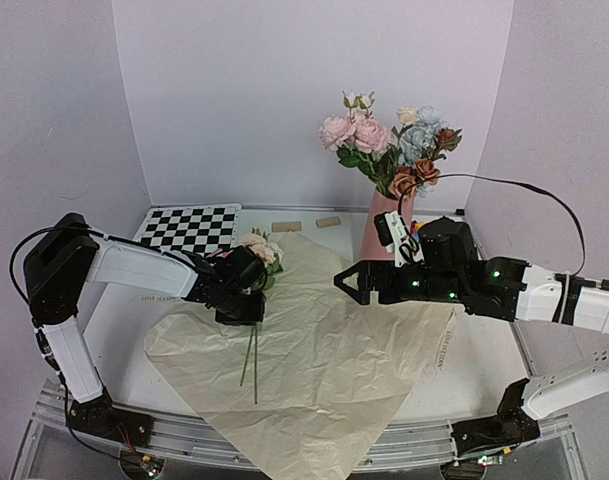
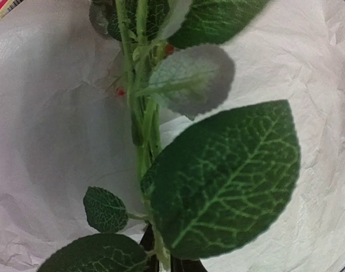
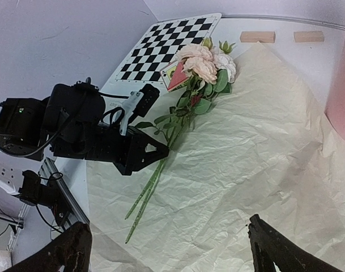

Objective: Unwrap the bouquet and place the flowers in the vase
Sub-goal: Pick up the fake flower from the wrapping paper.

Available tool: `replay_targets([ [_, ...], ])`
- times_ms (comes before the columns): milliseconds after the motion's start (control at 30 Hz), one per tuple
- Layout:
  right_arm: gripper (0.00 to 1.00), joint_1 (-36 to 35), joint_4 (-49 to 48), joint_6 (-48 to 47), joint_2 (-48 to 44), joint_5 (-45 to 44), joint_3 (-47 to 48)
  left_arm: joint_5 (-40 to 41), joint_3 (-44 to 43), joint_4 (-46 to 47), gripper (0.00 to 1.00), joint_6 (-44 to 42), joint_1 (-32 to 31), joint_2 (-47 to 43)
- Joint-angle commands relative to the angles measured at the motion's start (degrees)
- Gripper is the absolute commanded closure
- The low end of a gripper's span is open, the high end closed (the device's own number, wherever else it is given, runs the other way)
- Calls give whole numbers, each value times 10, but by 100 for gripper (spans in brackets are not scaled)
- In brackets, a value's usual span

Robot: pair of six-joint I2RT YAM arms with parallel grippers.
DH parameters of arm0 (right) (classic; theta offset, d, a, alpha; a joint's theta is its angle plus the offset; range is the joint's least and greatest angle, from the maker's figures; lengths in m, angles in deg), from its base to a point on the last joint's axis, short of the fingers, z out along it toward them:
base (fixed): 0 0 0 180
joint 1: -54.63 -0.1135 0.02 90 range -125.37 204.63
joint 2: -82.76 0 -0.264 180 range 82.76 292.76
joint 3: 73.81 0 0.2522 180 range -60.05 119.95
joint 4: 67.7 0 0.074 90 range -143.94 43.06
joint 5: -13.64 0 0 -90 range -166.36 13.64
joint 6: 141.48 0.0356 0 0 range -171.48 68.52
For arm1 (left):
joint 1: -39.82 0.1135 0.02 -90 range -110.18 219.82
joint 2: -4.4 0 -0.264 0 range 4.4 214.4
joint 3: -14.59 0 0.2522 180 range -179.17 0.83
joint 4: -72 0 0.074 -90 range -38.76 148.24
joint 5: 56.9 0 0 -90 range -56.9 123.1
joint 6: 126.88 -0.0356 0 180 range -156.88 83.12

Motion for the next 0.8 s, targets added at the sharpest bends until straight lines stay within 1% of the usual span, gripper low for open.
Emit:
replay_targets([
  [0, 3, -3, -17, 3, -15, -10, -6, 28, -27, -11, 99, -10, 2, 3],
  [100, 3, -3, -17, 5, -18, -7, -4, 40, -26, -19, 100, -12, 2, -23],
  [233, 3, -3, -17, 12, -22, 9, 4, 48, -12, -19, 100, -16, 2, -102],
  [433, 3, -5, -28, 28, -15, 39, 19, 24, -3, -19, 100, -27, 2, -224],
  [567, 3, -12, -35, 41, 7, 53, 46, 18, 8, -18, 99, -32, 2, -272],
  [600, 4, -13, -35, 43, 14, 52, 52, 20, 14, -18, 94, -32, 2, -276],
  [667, 4, -19, -37, 45, 22, 48, 61, 22, 22, -18, 78, -28, 2, -276],
  [700, 4, -22, -38, 47, 24, 46, 63, 22, 25, -18, 73, -25, 2, -271],
  [733, 4, -23, -40, 47, 26, 44, 63, 21, 29, -18, 70, -20, 2, -267],
  [767, 4, -24, -41, 48, 28, 42, 62, 21, 32, -18, 70, -17, 2, -261],
])
